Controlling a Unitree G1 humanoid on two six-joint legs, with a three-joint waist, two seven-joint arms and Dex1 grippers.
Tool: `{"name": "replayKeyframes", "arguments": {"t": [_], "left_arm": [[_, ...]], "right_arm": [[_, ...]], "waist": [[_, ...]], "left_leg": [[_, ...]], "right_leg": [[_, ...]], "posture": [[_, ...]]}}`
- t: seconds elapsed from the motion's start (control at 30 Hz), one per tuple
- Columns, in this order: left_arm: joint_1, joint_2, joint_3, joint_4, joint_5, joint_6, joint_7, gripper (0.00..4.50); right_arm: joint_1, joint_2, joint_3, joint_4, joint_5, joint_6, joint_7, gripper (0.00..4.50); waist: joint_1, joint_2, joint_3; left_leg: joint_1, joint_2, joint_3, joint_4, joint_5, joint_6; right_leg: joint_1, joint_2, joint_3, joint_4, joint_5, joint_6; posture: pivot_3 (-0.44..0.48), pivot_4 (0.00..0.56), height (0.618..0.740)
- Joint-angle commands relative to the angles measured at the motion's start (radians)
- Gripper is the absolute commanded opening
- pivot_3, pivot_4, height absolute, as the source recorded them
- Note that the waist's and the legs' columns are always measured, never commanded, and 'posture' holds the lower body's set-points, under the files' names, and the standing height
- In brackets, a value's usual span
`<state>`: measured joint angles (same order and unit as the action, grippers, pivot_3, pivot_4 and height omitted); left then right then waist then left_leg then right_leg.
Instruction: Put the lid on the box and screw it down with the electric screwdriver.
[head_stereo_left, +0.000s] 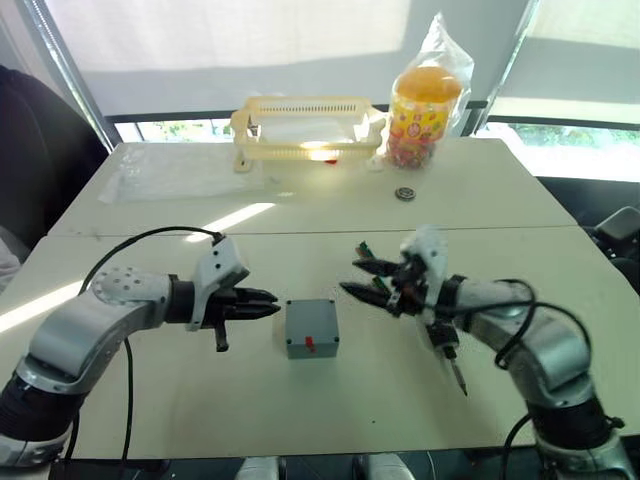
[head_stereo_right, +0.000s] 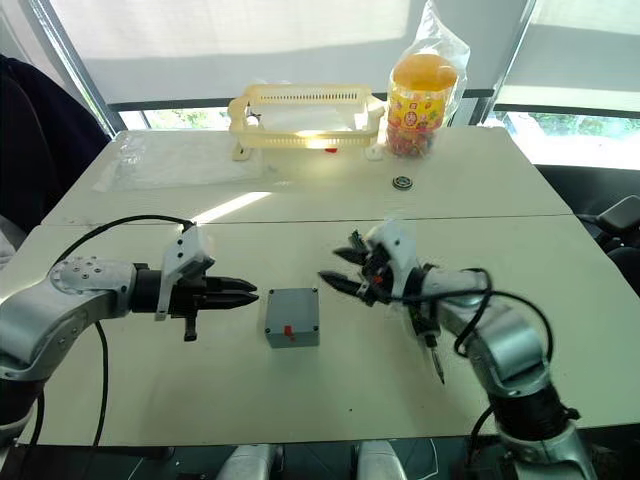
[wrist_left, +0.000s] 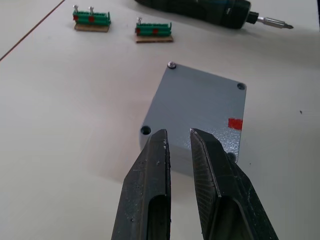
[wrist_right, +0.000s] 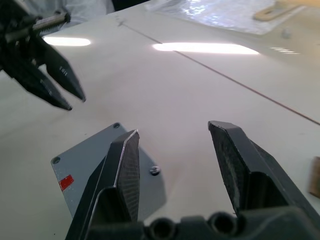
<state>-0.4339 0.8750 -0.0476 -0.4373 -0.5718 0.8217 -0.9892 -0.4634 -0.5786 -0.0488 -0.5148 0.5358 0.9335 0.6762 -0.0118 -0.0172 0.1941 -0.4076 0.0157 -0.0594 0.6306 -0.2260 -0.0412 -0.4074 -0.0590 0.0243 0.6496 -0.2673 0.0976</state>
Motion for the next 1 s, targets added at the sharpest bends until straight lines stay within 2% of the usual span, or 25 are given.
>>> {"name": "replayKeyframes", "arguments": {"t": [0.03, 0.13, 0.17, 0.2, 0.3, 0.4, 0.5, 0.67, 1.0], "left_arm": [[-0.051, 0.001, -0.014, -0.024, -0.018, -0.027, -0.048, 0.67], [-0.066, 0.006, -0.036, -0.041, -0.015, -0.035, -0.076, 0.67], [-0.068, 0.006, -0.044, -0.050, -0.010, -0.036, -0.080, 0.67], [-0.070, 0.004, -0.053, -0.061, -0.006, -0.037, -0.078, 0.67], [-0.074, -0.004, -0.071, -0.084, 0.000, -0.031, -0.062, 0.67], [-0.057, -0.012, -0.077, -0.112, 0.003, -0.021, -0.033, 0.67], [-0.032, -0.016, -0.067, -0.141, -0.014, -0.003, -0.003, 0.67], [0.001, -0.012, -0.049, -0.186, -0.039, 0.027, 0.030, 0.67], [-0.024, 0.001, -0.069, -0.202, -0.063, 0.039, 0.026, 0.67]], "right_arm": [[-0.133, -0.206, -0.171, 0.005, 0.169, 0.338, 0.042, 2.63], [-0.231, -0.344, -0.156, 0.079, 0.229, 0.568, 0.066, 3.72], [-0.268, -0.380, -0.122, 0.135, 0.233, 0.629, 0.048, 4.22], [-0.296, -0.460, -0.041, 0.196, 0.275, 0.666, 0.062, 4.45], [-0.354, -0.591, 0.137, 0.322, 0.398, 0.681, 0.062, 4.45], [-0.421, -0.593, 0.308, 0.480, 0.500, 0.681, -0.014, 4.45], [-0.456, -0.556, 0.393, 0.601, 0.565, 0.681, -0.117, 4.45], [-0.489, -0.491, 0.446, 0.674, 0.688, 0.681, -0.276, 4.45], [-0.455, -0.437, 0.490, 0.680, 0.802, 0.681, -0.508, 4.45]], "waist": [[0.002, 0.001, 0.001], [0.001, 0.000, 0.000], [-0.005, 0.000, 0.000], [-0.008, 0.000, 0.000], [-0.005, 0.001, 0.001], [-0.011, 0.001, 0.001], [-0.007, 0.001, 0.001], [-0.005, 0.001, 0.001], [-0.003, 0.001, 0.001]], "left_leg": [[-0.001, -0.001, 0.000, 0.000, 0.000, 0.000], [-0.001, -0.001, 0.000, -0.002, 0.000, 0.000], [0.000, -0.001, 0.000, -0.001, -0.001, 0.002], [0.000, 0.000, 0.001, -0.001, -0.001, 0.003], [0.000, 0.000, 0.002, -0.001, -0.002, 0.003], [0.000, 0.000, 0.003, -0.001, -0.002, 0.004], [-0.001, 0.000, 0.003, 0.000, -0.002, 0.004], [-0.002, 0.000, 0.003, 0.000, -0.002, 0.004], [-0.002, 0.000, 0.002, 0.000, -0.002, 0.004]], "right_leg": [[0.000, -0.001, 0.000, 0.000, 0.000, 0.000], [0.000, -0.002, -0.001, -0.002, -0.001, -0.002], [0.000, -0.001, -0.001, -0.001, -0.002, -0.003], [-0.001, -0.001, 0.000, -0.001, -0.002, -0.003], [-0.002, -0.001, 0.001, -0.001, -0.002, -0.004], [-0.002, -0.001, 0.002, -0.002, -0.002, -0.004], [-0.002, -0.001, 0.002, -0.002, -0.002, -0.003], [-0.003, 0.000, 0.002, -0.002, 0.000, 0.000], [-0.002, 0.000, 0.002, -0.002, 0.000, 0.000]], "posture": [[0.000, 0.150, 0.740], [0.000, 0.150, 0.740], [0.000, 0.150, 0.740], [0.000, 0.150, 0.740], [0.000, 0.150, 0.740], [0.000, 0.150, 0.740], [0.000, 0.150, 0.740], [0.000, 0.150, 0.740], [0.000, 0.150, 0.740]]}}
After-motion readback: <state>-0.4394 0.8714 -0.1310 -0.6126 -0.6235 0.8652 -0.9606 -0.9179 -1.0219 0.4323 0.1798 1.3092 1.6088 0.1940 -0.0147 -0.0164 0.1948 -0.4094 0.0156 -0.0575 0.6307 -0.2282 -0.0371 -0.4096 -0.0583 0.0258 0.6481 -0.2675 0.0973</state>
